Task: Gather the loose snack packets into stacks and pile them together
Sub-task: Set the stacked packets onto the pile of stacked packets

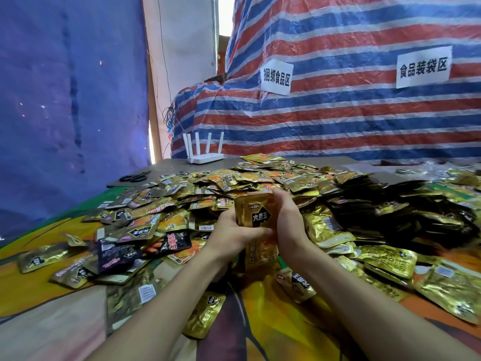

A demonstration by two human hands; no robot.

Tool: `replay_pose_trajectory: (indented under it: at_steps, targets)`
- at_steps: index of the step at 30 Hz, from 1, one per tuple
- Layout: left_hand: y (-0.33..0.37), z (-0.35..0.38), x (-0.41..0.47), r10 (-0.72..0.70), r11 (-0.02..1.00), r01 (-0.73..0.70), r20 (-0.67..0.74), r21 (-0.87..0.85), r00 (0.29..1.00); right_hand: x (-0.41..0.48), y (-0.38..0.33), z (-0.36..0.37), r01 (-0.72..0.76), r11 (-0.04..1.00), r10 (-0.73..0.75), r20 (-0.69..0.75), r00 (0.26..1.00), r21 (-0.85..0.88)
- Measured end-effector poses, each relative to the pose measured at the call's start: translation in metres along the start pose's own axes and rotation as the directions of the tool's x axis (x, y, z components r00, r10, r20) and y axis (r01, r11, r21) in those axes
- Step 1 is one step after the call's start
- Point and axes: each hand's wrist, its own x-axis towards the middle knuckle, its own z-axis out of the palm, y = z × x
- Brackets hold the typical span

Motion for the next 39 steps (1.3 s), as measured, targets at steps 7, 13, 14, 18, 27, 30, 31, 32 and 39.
replay_pose_trajectory:
  at_steps: [7, 13, 14, 18, 27, 30, 31, 32, 39]
  targets:
    - [0.008, 0.011, -0.010, 0.067, 0.982, -0.060, -0.033, 0.182, 0.997, 0.004, -0.008, -0.012, -0.249, 0.968, 0.229, 0.288, 0.930, 0.035]
    - [0.017, 0.014, -0.010, 0.071, 0.971, -0.073, 0.016, 0.226, 0.997, 0.000, -0.016, -0.017, -0.362, 0.932, 0.336, 0.320, 0.886, 0.023]
    - [0.019, 0.014, -0.010, 0.071, 0.974, -0.075, 0.025, 0.216, 0.997, 0.000, -0.017, -0.016, -0.379, 0.925, 0.352, 0.325, 0.878, 0.024]
    - [0.019, 0.011, -0.009, 0.036, 0.984, -0.034, -0.011, 0.172, 0.999, 0.000, -0.020, -0.016, -0.454, 0.891, 0.420, 0.364, 0.831, 0.011]
    - [0.012, -0.003, 0.005, -0.170, 0.985, 0.163, -0.181, -0.048, 0.969, 0.002, -0.032, -0.032, -0.337, 0.829, 0.485, 0.273, 0.831, -0.447]
    - [0.011, -0.005, 0.009, -0.289, 0.953, 0.260, -0.208, -0.159, 0.934, 0.001, -0.038, -0.037, -0.098, 0.751, 0.367, 0.290, 0.884, -0.653]
    - [0.011, -0.004, 0.009, -0.328, 0.938, 0.290, -0.215, -0.192, 0.920, -0.001, -0.040, -0.037, -0.007, 0.707, 0.306, 0.298, 0.904, -0.707]
    - [0.010, -0.004, 0.011, -0.364, 0.923, 0.317, -0.221, -0.220, 0.905, -0.003, -0.042, -0.036, 0.071, 0.664, 0.244, 0.306, 0.920, -0.744]
    - [0.005, -0.002, 0.011, -0.397, 0.918, 0.391, -0.182, -0.071, 0.900, -0.005, -0.028, -0.029, 0.037, 0.598, 0.175, 0.175, 0.969, -0.801]
